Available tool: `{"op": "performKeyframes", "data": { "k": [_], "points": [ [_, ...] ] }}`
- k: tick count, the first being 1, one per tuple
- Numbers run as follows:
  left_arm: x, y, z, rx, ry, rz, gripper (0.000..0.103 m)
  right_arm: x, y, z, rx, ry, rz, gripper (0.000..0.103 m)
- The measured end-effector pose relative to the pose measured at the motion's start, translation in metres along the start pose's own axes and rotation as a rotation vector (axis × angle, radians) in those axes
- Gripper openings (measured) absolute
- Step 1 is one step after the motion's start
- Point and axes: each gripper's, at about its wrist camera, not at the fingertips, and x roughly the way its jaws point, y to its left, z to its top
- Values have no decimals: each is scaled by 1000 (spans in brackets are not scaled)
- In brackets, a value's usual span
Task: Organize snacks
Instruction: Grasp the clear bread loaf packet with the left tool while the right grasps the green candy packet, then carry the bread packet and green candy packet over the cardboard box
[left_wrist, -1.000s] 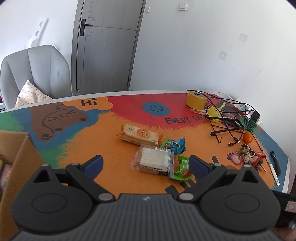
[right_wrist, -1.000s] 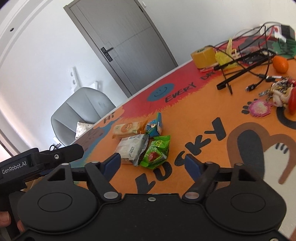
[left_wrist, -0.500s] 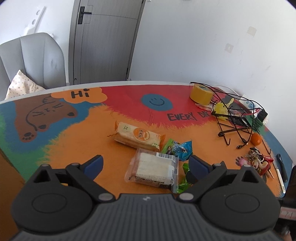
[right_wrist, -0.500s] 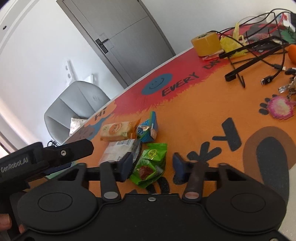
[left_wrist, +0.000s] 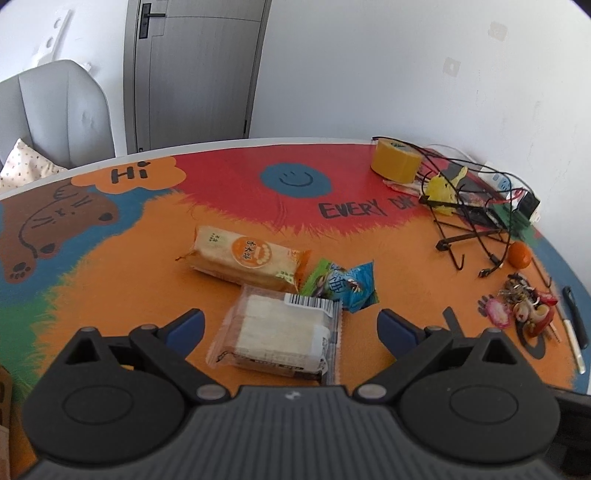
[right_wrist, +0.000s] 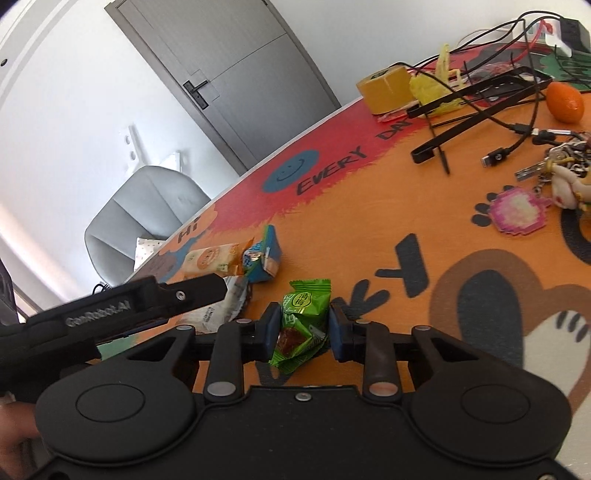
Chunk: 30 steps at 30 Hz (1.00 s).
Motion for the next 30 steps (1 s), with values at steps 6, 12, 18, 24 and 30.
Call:
{"op": "performKeyframes", "data": {
  "k": [6,12,18,24,30],
  "points": [
    [16,0,-7,29,16,48,99,-4,-4,0,3,-7,-8,29],
    [22,-1,-14,60,25,30,99,-4,0,-1,-23,-14,-30,29],
    [16,-2,-16,76,6,50,67,-7,5,-5,-35,-16,-45,28],
    [-1,6,-21,44,1,35,61,-10,12,-9,-39,-11,-46,27],
    [-28,12,-27,34,-21,35,58,-20,24,-16,-49,-26,-29,27]
  ]
}}
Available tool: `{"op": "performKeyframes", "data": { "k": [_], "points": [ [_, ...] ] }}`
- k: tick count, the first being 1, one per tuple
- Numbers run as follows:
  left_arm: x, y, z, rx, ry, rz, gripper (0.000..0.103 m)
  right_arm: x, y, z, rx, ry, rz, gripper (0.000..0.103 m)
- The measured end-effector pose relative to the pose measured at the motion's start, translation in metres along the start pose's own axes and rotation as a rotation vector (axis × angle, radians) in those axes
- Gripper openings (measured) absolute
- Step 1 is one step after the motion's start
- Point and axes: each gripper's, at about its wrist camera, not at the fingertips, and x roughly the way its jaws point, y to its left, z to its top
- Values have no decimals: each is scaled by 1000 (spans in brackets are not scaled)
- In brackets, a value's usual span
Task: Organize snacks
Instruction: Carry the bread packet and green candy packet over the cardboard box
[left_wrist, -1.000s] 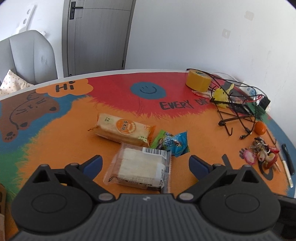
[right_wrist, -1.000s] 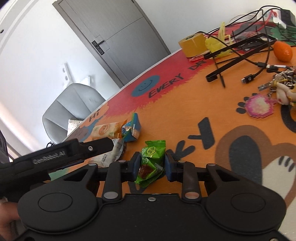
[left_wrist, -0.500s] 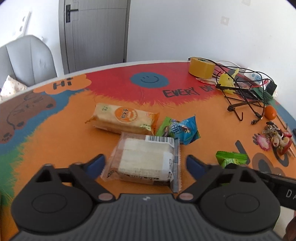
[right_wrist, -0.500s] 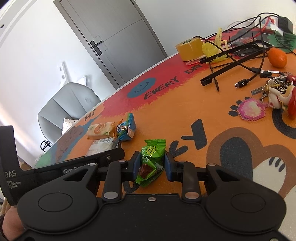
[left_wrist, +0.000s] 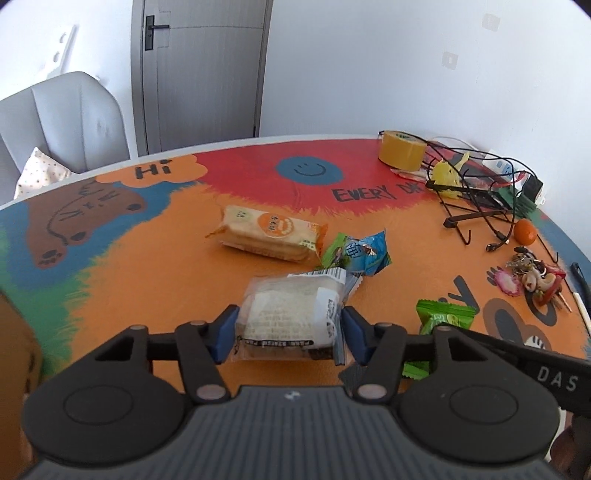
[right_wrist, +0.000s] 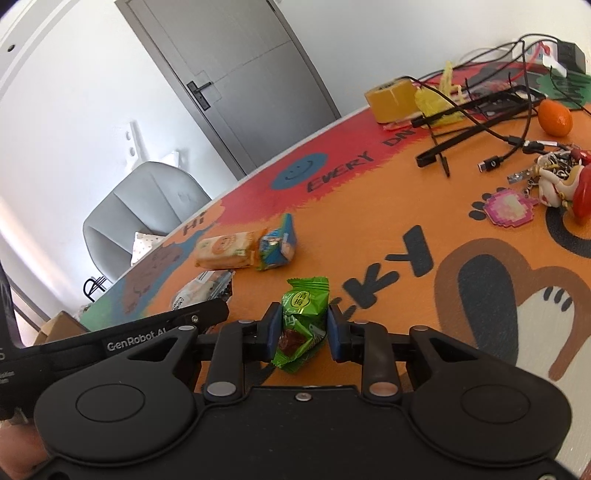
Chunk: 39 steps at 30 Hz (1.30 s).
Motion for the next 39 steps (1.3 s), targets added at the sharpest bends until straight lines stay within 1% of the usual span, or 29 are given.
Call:
{"op": "performKeyframes", "data": {
  "k": [9,21,28,39],
  "points": [
    [-47,13,-9,-19,-60,-2,56,-21,26,-9,-26,-31,27,27],
    [-111,36,-16,-45,-154,14,56,-45,69,-20,-79,-63,74,27],
    [-141,49,-21,-71,-200,15,56,-56,93,-22,-121,-83,93,27],
    [-179,77,-24,-108,-260,33,56,-60,131,-25,-162,-97,139,27]
  ]
}}
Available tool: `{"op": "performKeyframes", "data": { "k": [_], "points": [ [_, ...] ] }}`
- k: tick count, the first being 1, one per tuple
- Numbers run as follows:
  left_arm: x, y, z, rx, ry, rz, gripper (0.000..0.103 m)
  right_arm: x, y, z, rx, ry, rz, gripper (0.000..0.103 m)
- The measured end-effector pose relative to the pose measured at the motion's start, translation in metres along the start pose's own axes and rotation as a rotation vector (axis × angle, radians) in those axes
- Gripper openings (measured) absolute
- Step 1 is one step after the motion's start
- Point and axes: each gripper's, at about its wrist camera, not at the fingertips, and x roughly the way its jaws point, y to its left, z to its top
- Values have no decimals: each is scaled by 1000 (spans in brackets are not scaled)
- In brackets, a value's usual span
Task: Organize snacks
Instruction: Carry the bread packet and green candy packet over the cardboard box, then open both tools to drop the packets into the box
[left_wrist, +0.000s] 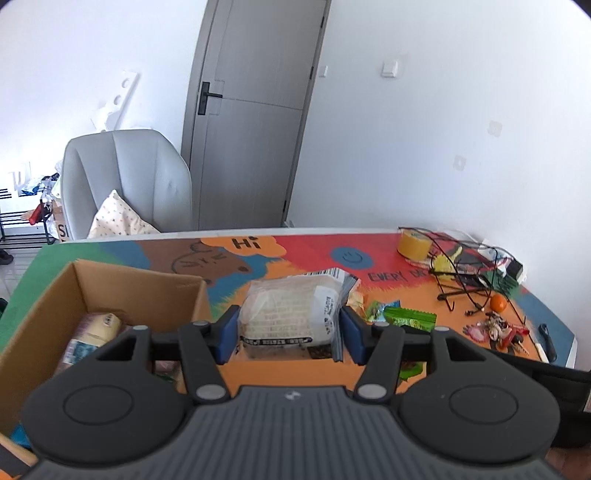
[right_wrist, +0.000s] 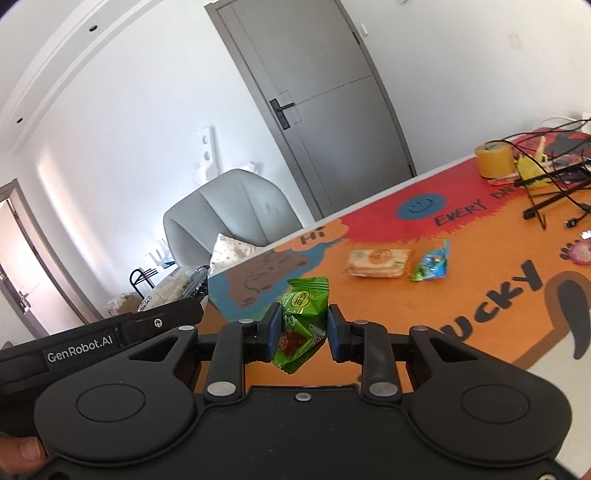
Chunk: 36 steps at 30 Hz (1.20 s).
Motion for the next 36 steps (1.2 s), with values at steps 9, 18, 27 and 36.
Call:
{"op": "performKeyframes", "data": {
  "k": [9,18,27,36],
  "points": [
    [-19,25,6,-27,-31,18,56,6,32,2,-51,3,39,27],
    [-35,63,6,-76,-47,71,56,18,72,-5,-101,32,96,27],
    [-49,109,0,-146,-48,120,56,32,115,-9,-168,75,152,27],
    [-63,141,-10,-196,-42,132,56,39,150,-24,-222,126,173,28]
  ]
}}
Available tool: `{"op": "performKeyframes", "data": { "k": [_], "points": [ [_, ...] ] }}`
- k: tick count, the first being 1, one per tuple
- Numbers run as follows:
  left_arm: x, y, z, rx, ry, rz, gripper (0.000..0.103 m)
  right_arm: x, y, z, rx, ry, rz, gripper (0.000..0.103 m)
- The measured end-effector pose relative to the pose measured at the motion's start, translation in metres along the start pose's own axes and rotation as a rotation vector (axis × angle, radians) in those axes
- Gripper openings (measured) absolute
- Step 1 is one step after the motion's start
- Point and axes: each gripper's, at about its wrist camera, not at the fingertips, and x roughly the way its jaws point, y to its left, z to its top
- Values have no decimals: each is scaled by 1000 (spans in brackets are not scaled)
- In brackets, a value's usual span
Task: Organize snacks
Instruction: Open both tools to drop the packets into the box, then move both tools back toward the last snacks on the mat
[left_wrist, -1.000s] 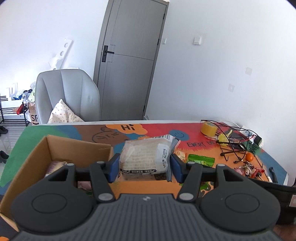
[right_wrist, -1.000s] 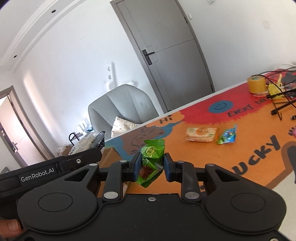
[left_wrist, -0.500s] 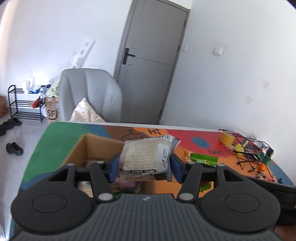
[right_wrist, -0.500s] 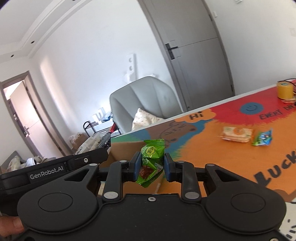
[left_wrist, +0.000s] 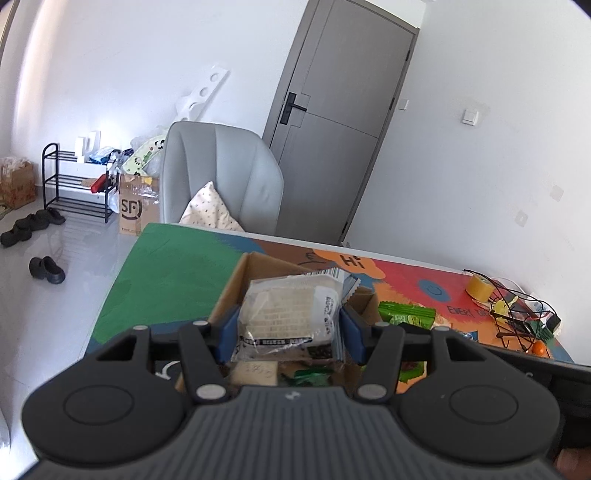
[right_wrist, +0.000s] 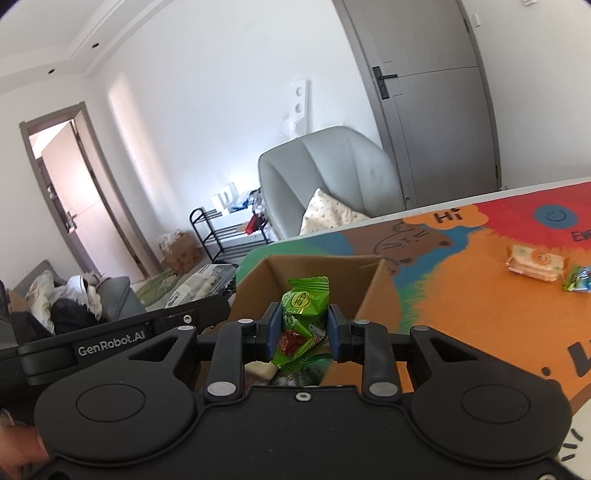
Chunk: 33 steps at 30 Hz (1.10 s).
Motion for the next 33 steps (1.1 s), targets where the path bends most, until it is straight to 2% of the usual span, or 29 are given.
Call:
{"op": "performKeyframes", "data": {
  "k": [3,4,5,9,13,18,23,27,33],
  "points": [
    [0,7,-2,-16,7,0,56,1,6,-3,1,19,8,36],
    [0,9,-2,-19,7,0,56,1,7,-2,5,20,8,46],
    [0,10,-3,-21,9,-1,56,-1,7,-3,6,9,2,51],
    [2,10,-5,-23,23,-20,57,-6,4,-1,17,-14,-26,51],
    [5,3,-7,-7,43,-48,58,-10,-5,0,32,-29,-53,59],
    [7,-8,-12,18,88,-87,63,-15,-15,-3,50,-35,-71,61],
    [3,-9,-11,12,69,-75,78,-23,-24,-4,63,-48,-84,63],
    [0,-8,-8,7,52,-54,79,-27,-34,-6,83,-59,-96,63],
    [7,-19,-11,27,78,-48,80,-33,-54,-15,120,-46,-117,64]
  ]
}}
